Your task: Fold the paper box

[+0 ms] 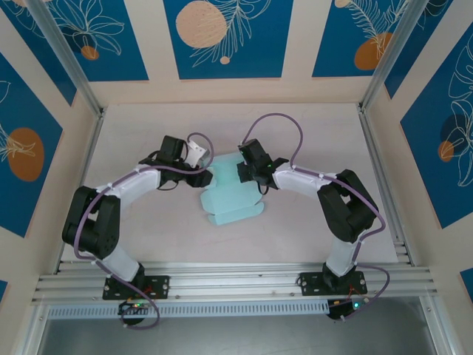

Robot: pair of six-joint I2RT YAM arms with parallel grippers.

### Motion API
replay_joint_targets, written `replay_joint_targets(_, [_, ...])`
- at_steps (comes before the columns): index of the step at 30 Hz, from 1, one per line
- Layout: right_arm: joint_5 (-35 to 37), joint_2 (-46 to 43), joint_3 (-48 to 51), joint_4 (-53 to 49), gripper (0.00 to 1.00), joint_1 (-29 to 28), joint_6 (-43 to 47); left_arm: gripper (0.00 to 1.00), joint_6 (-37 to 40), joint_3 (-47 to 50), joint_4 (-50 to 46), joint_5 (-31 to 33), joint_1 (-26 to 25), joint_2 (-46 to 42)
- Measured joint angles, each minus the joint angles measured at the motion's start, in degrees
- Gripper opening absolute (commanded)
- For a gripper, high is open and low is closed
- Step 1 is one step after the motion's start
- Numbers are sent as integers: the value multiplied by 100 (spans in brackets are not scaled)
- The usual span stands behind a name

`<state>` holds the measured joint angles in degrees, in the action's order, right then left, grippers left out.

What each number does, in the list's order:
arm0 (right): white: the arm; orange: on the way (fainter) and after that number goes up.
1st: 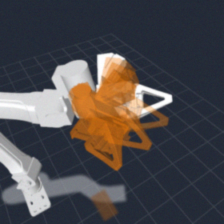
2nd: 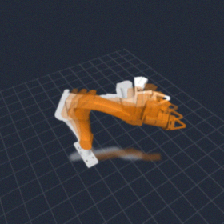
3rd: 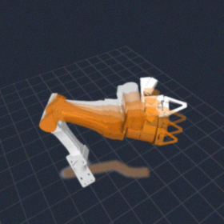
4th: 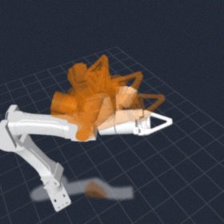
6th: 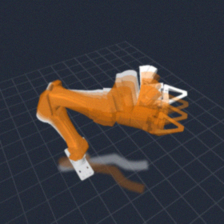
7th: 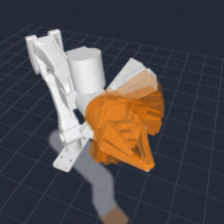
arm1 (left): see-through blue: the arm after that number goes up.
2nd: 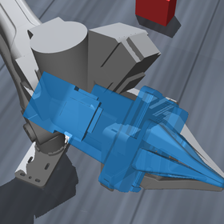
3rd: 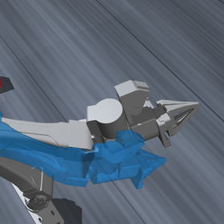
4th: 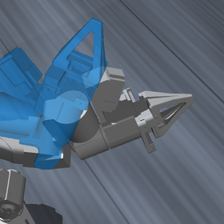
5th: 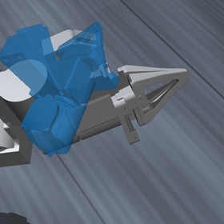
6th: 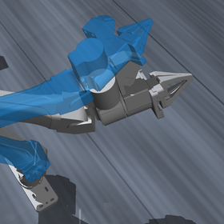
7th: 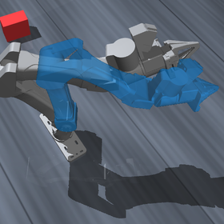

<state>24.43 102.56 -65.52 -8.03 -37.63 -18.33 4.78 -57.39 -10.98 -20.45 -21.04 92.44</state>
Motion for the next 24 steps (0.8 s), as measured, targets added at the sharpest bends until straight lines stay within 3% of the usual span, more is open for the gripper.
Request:
replay_joint_targets(5, [-46,0,0,35,6,-70,-33,26,-581,385,874,750,-28,-4])
replay_joint_targets(16, [-7,-26,-46,-168,5,-323,-684,9,-1130,990,1967,2382,-422,-190])
replay_joint_targets(24, [697,348,-883,-981,2,-621,-1296,0,-1545,992,2074,3794,-796,-197])
